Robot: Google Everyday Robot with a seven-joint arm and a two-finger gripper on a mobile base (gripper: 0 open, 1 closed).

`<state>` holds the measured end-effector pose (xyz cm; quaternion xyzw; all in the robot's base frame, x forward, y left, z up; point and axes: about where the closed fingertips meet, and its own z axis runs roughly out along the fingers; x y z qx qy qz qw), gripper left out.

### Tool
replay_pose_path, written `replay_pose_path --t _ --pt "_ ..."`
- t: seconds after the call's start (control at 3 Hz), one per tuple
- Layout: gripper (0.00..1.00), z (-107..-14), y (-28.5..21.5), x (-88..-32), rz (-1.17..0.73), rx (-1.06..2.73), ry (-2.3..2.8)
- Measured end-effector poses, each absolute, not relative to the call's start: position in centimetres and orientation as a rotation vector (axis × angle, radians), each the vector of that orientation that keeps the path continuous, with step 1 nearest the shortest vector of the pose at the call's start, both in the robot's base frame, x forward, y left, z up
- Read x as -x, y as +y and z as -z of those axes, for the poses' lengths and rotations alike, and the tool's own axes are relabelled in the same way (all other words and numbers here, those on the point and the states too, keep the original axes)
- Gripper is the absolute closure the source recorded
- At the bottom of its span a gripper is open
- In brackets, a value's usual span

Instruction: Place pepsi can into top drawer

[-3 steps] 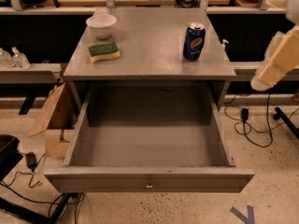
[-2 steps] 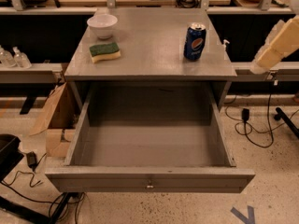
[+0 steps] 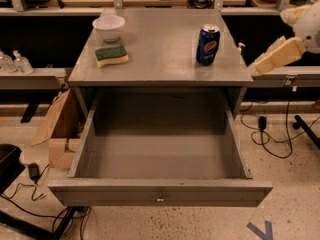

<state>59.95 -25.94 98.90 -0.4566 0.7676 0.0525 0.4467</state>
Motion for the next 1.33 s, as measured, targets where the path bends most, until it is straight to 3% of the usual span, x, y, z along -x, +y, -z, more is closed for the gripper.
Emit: replay_pose_path --t 1.33 --pt "0.0 -96.0 -26.6 -66.9 -0.186 0.97 1.66"
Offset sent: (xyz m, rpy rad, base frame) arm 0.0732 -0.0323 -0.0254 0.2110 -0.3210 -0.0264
